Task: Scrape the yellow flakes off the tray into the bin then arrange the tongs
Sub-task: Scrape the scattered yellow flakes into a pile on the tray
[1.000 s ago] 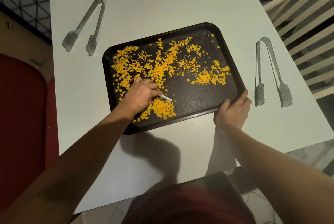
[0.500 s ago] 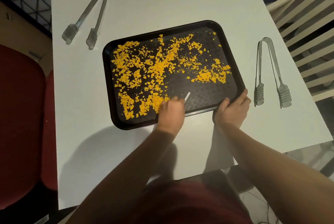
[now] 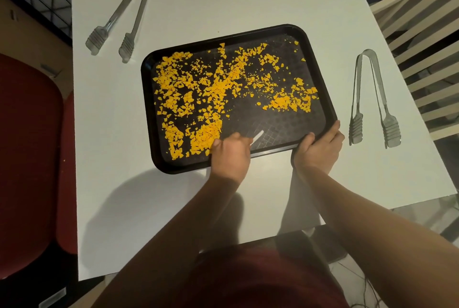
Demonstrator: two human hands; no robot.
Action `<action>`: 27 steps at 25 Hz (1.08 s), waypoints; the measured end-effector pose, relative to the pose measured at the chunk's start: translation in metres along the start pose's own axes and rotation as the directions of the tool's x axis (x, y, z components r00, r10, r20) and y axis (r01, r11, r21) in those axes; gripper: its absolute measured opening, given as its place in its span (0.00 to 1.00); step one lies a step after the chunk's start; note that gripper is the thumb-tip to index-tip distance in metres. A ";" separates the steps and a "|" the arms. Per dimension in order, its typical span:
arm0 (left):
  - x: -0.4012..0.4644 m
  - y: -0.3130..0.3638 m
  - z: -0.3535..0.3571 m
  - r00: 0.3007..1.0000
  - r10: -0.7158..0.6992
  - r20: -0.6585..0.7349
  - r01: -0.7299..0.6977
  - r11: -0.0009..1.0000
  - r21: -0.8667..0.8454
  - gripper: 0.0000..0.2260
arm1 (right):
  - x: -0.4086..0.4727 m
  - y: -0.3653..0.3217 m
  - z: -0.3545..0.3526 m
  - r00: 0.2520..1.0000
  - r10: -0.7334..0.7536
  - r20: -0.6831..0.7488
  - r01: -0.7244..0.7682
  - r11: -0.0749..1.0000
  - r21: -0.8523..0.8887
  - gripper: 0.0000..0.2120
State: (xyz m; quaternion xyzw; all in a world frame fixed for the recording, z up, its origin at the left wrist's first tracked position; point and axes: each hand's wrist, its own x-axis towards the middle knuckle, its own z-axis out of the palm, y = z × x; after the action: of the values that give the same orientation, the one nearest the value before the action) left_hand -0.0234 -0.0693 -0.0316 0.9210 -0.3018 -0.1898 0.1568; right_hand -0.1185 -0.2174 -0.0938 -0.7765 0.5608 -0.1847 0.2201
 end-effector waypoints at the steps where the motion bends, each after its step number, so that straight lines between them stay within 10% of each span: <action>1: 0.000 -0.007 0.000 1.000 -0.027 0.006 0.027 1.000 0.011 0.13 | -0.001 0.000 0.000 1.000 -0.004 0.000 0.004 1.000 0.002 0.31; 23: -0.012 -0.017 -0.002 0.999 -0.049 -0.004 0.049 0.999 -0.007 0.13 | 0.001 0.001 0.000 1.000 0.007 0.019 -0.007 1.000 0.007 0.30; 27: -0.013 -0.042 -0.014 0.970 -0.157 -0.184 0.156 0.988 -0.016 0.12 | 0.001 0.001 0.000 1.000 -0.005 0.008 0.005 1.000 0.020 0.30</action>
State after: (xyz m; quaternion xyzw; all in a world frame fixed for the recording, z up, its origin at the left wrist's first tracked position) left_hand -0.0064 -0.0263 -0.0332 0.9554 -0.2123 -0.1157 0.1693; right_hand -0.1190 -0.2185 -0.0947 -0.7765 0.5561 -0.1874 0.2296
